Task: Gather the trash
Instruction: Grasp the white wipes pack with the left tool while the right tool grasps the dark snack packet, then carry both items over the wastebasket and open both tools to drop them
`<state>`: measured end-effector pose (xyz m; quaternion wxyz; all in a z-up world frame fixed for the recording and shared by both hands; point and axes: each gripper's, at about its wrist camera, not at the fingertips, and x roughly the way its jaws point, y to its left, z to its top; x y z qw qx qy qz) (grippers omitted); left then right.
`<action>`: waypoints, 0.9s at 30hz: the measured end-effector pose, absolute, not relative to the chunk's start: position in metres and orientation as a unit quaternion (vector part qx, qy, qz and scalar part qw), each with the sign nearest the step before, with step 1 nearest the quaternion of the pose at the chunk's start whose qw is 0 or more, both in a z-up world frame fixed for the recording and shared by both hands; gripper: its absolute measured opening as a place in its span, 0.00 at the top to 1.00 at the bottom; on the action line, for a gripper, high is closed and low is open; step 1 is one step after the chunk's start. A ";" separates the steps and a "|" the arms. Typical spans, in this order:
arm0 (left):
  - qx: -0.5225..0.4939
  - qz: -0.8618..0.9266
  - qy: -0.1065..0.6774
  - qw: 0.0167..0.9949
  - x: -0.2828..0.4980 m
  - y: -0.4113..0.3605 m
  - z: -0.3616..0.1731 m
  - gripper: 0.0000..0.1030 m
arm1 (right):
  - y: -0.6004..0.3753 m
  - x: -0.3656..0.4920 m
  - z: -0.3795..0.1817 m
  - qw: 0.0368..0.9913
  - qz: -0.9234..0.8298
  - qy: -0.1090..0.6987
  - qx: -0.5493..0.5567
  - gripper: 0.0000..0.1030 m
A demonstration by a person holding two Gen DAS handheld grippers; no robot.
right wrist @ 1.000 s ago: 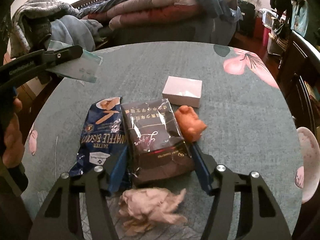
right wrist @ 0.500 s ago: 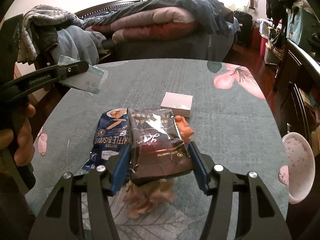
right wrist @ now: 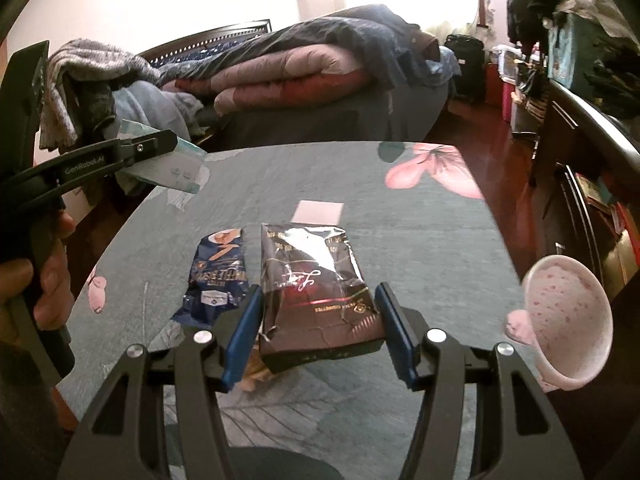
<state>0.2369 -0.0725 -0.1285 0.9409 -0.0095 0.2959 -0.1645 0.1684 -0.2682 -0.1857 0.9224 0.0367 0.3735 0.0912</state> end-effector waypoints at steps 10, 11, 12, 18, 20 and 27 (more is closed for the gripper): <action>0.011 -0.212 0.289 0.933 0.227 -0.135 -0.120 0.90 | -0.324 0.138 -0.178 0.932 0.059 0.352 0.069 0.46; 0.014 -0.217 0.289 0.932 0.227 -0.142 -0.119 0.90 | -0.330 0.136 -0.177 0.932 0.055 0.350 0.073 0.46; 0.016 -0.221 0.290 0.931 0.227 -0.146 -0.119 0.90 | -0.335 0.133 -0.177 0.933 0.052 0.348 0.076 0.46; 0.031 -0.245 0.291 0.924 0.224 -0.181 -0.117 0.90 | -0.363 0.119 -0.175 0.936 0.040 0.336 0.095 0.46; 0.036 -0.251 0.290 0.923 0.223 -0.191 -0.117 0.90 | -0.372 0.115 -0.174 0.937 0.036 0.332 0.099 0.46; 0.051 -0.279 0.286 0.915 0.222 -0.228 -0.114 0.90 | -0.410 0.100 -0.167 0.942 0.005 0.314 0.118 0.46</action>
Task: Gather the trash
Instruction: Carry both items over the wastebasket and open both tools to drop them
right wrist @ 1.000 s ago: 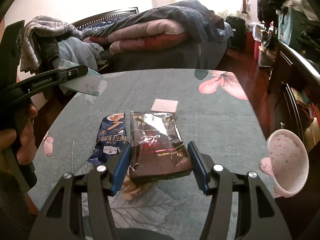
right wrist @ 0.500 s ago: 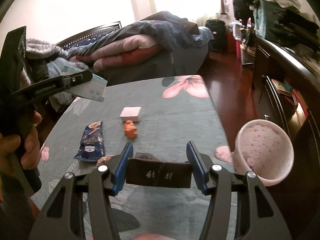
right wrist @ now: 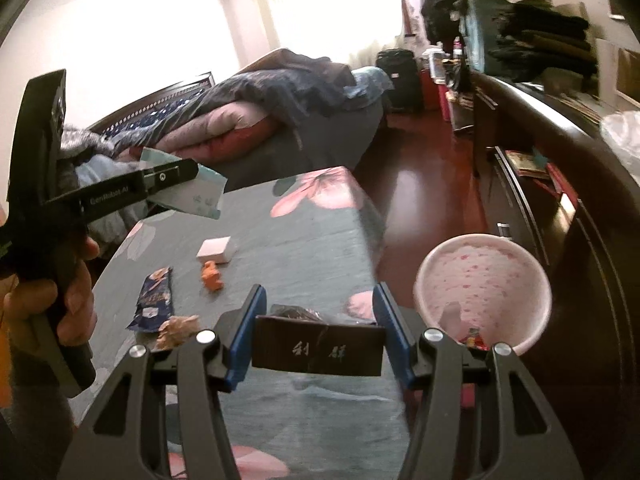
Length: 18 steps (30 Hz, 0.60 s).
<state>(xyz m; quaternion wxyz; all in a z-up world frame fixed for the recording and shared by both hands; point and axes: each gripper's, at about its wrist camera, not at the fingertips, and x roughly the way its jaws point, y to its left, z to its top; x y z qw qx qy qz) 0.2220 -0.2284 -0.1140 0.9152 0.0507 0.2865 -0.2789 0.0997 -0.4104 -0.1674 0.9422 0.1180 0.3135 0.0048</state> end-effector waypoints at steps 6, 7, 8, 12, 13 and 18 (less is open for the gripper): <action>0.063 -0.314 0.289 0.902 0.223 -0.271 -0.117 0.90 | -0.455 0.089 -0.170 0.942 -0.039 0.304 0.139 0.46; 0.065 -0.320 0.289 0.900 0.223 -0.278 -0.119 0.90 | -0.461 0.088 -0.171 0.941 -0.046 0.304 0.141 0.46; 0.067 -0.328 0.290 0.896 0.224 -0.287 -0.121 0.90 | -0.468 0.087 -0.173 0.940 -0.055 0.303 0.144 0.46; 0.072 -0.357 0.292 0.884 0.224 -0.314 -0.126 0.90 | -0.496 0.084 -0.179 0.936 -0.089 0.301 0.157 0.46; 0.075 -0.363 0.293 0.881 0.225 -0.324 -0.127 0.90 | -0.502 0.084 -0.181 0.935 -0.096 0.301 0.159 0.46; 0.078 -0.397 0.303 0.863 0.229 -0.359 -0.139 0.90 | -0.534 0.088 -0.191 0.928 -0.133 0.297 0.180 0.46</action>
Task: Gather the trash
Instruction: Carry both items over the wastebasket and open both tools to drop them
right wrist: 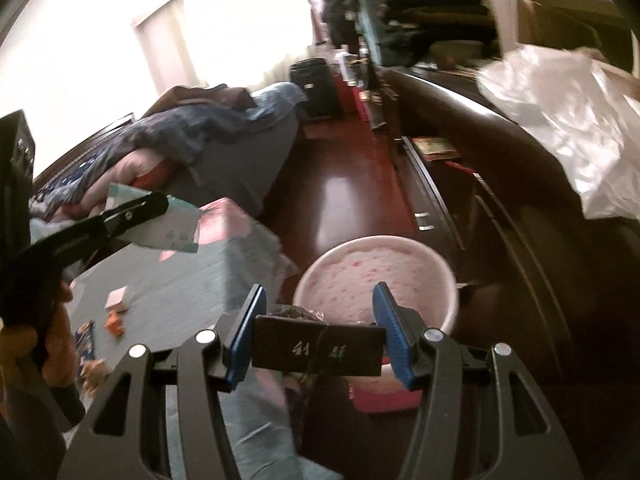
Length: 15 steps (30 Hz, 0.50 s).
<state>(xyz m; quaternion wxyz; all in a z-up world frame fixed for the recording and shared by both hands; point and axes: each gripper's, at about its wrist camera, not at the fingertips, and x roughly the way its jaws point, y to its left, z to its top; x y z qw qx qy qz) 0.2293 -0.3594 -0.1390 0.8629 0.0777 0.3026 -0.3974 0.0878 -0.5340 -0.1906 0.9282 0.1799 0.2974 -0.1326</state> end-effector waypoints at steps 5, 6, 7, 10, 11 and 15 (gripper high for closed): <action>0.073 -0.425 0.322 0.843 0.240 -0.393 -0.156 0.90 | -0.563 0.099 -0.205 0.920 -0.168 0.292 0.201 0.46; 0.072 -0.431 0.328 0.837 0.243 -0.400 -0.161 0.90 | -0.567 0.102 -0.208 0.918 -0.173 0.293 0.205 0.46; 0.071 -0.435 0.334 0.833 0.245 -0.407 -0.166 0.90 | -0.573 0.106 -0.213 0.915 -0.178 0.295 0.210 0.46; 0.072 -0.443 0.348 0.823 0.252 -0.426 -0.180 0.90 | -0.589 0.118 -0.226 0.908 -0.189 0.299 0.225 0.46; 0.074 -0.445 0.352 0.820 0.254 -0.434 -0.185 0.89 | -0.593 0.122 -0.230 0.906 -0.194 0.299 0.229 0.46; 0.087 -0.450 0.358 0.813 0.260 -0.456 -0.200 0.88 | -0.603 0.138 -0.242 0.902 -0.205 0.300 0.234 0.46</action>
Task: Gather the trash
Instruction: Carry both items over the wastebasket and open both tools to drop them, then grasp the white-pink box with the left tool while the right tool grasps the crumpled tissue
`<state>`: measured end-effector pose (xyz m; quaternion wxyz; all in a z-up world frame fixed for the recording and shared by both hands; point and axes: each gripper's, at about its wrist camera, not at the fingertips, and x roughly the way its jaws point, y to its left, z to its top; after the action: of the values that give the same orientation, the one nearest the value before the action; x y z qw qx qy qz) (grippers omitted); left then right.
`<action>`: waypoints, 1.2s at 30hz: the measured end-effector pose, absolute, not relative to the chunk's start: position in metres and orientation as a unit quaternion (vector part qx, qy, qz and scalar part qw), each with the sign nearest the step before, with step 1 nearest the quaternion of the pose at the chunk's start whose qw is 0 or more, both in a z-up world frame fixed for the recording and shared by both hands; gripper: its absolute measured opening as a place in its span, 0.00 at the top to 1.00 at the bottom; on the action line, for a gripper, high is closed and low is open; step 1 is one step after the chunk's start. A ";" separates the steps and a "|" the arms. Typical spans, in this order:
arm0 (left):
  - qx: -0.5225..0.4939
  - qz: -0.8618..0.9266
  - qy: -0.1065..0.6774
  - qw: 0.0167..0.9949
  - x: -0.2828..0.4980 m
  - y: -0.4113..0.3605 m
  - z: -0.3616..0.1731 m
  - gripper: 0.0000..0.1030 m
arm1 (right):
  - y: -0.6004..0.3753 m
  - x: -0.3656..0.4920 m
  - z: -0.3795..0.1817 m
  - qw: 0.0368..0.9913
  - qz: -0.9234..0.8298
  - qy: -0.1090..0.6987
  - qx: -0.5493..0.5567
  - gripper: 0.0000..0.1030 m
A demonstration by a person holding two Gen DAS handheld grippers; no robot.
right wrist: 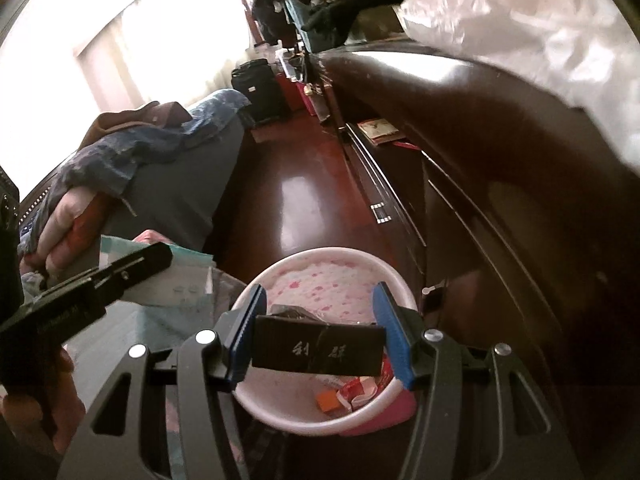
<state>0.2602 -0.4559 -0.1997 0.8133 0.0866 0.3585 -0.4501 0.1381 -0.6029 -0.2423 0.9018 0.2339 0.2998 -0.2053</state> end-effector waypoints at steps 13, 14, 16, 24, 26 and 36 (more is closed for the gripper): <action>0.052 -0.437 0.382 0.812 0.285 -0.461 -0.213 0.54 | -0.621 0.156 -0.271 0.892 -0.215 0.312 0.248 0.38; 0.054 -0.434 0.380 0.815 0.284 -0.458 -0.211 0.51 | -0.618 0.155 -0.272 0.891 -0.214 0.314 0.247 0.38; 0.053 -0.425 0.375 0.823 0.281 -0.449 -0.207 0.49 | -0.611 0.153 -0.271 0.892 -0.208 0.319 0.245 0.37; 0.066 -0.369 0.339 0.863 0.257 -0.397 -0.177 0.28 | -0.560 0.135 -0.243 0.907 -0.175 0.321 0.208 0.26; 0.068 -0.343 0.330 0.877 0.252 -0.376 -0.168 0.16 | -0.546 0.131 -0.235 0.912 -0.164 0.319 0.201 0.23; 0.072 -0.168 0.337 0.923 0.269 -0.268 -0.169 0.04 | -0.457 0.132 -0.204 0.931 -0.073 0.325 0.150 0.19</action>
<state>0.2688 -0.2683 -0.1687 0.9234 0.0725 0.3374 -0.1682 0.1316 -0.4566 -0.2038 0.9307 0.1505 0.3255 -0.0730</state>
